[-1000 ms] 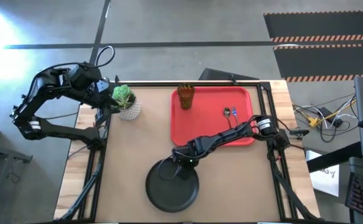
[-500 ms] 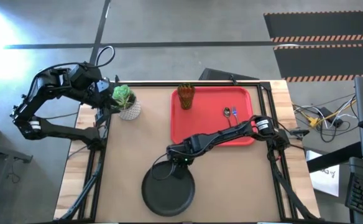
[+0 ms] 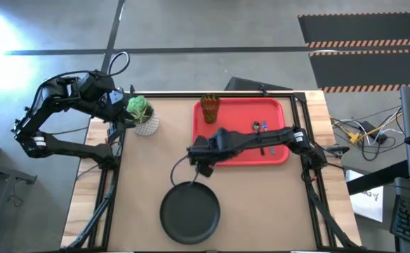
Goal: Pick and place plate/cup/fork/spoon on tray
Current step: Adjust the green cup on the red tray
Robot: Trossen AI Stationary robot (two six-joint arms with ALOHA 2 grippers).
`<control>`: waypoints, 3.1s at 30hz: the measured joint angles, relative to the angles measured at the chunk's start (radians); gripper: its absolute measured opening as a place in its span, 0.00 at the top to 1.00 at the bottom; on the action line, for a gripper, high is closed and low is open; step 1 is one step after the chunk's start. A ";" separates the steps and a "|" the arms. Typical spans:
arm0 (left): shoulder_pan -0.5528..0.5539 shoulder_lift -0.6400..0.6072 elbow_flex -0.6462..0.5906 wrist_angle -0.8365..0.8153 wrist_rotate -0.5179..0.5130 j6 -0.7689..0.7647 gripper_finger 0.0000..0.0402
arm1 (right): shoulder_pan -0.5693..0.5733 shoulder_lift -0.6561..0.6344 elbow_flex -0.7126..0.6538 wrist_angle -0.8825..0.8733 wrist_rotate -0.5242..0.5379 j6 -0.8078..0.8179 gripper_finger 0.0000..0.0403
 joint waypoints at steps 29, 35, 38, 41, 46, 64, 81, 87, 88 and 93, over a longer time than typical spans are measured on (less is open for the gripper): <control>0.000 0.000 0.000 -0.002 0.000 0.000 0.63 | -0.581 -0.068 0.142 0.027 -0.334 -0.280 0.70; 0.000 0.000 0.000 -0.002 0.000 0.000 0.63 | -0.600 -0.022 0.142 0.021 -0.379 -0.312 0.70; 0.000 0.000 0.000 -0.002 0.000 0.000 0.63 | -0.610 -0.003 0.142 0.021 -0.380 -0.336 0.70; 0.000 0.000 0.000 -0.002 0.000 0.000 0.63 | -0.632 0.016 0.142 0.017 -0.380 -0.340 0.70; 0.000 0.000 0.000 -0.002 0.000 0.000 0.63 | -0.658 0.038 0.141 0.013 -0.375 -0.359 0.70; 0.000 -0.001 0.000 -0.002 0.000 0.001 0.63 | -0.668 0.129 0.141 0.007 -0.391 -0.363 0.74; 0.000 0.000 0.000 -0.002 0.000 0.001 0.63 | -0.668 0.153 0.146 0.041 -0.359 -0.393 0.98; 0.000 0.000 0.000 -0.002 0.000 0.001 0.63 | -0.681 0.136 0.147 0.057 -0.374 -0.383 0.98; 0.000 0.000 0.000 -0.002 0.000 0.001 0.63 | -0.685 0.136 0.147 0.052 -0.390 -0.375 0.98; 0.000 0.000 0.000 -0.002 0.000 0.001 0.63 | -0.703 0.136 0.147 0.041 -0.430 -0.366 0.98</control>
